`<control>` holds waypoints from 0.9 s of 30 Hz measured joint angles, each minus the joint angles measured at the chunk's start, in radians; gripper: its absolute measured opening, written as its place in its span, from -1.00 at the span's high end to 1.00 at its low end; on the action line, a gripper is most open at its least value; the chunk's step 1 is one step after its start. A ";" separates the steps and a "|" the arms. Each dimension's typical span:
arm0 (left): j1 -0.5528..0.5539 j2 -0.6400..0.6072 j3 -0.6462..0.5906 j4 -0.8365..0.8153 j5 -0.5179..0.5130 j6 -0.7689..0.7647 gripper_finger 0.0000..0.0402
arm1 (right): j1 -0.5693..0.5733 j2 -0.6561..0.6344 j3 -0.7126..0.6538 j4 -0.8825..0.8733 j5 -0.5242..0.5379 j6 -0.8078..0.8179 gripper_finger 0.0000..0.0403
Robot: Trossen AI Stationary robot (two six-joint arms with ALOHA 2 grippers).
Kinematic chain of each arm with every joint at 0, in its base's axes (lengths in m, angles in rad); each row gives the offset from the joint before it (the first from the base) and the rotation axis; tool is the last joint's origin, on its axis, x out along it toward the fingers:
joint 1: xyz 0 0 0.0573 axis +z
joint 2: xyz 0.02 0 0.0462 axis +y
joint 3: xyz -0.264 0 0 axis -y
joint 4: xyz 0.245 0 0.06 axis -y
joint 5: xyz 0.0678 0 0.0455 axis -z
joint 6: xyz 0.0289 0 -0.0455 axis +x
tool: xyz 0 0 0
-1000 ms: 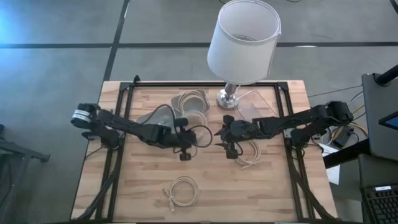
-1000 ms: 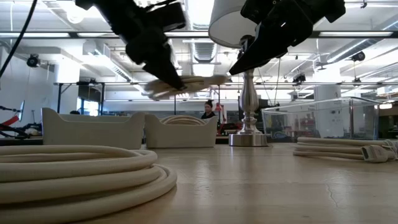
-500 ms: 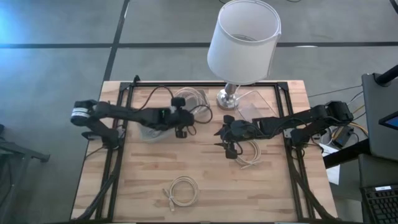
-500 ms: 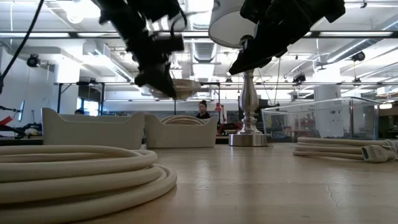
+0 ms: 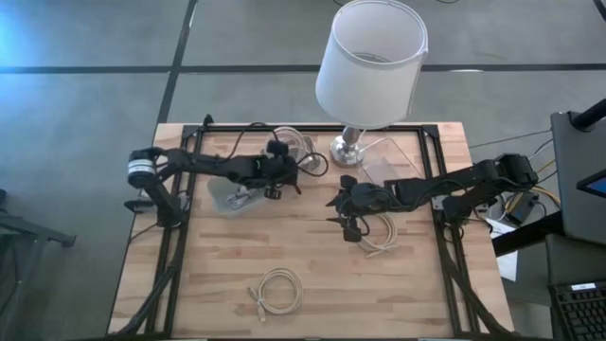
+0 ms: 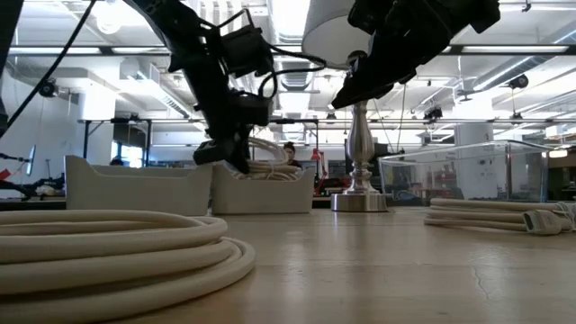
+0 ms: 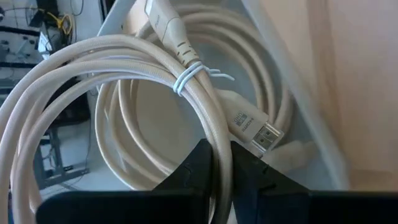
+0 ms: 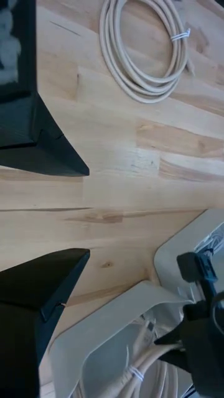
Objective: Pick & Place USB Port
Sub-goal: Put the light brown USB cable into the right white bin
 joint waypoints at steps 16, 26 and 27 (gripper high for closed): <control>0.004 0.028 -0.001 -0.022 0.005 0.182 0.67 | 0.000 0.000 0.000 0.000 0.000 0.000 0.04; -0.002 0.023 -0.001 -0.023 -0.013 0.165 0.30 | 0.000 0.000 0.000 0.000 0.000 0.000 0.04; -0.007 0.021 0.000 -0.023 -0.029 0.167 0.27 | 0.000 0.000 0.000 0.000 0.000 0.000 0.04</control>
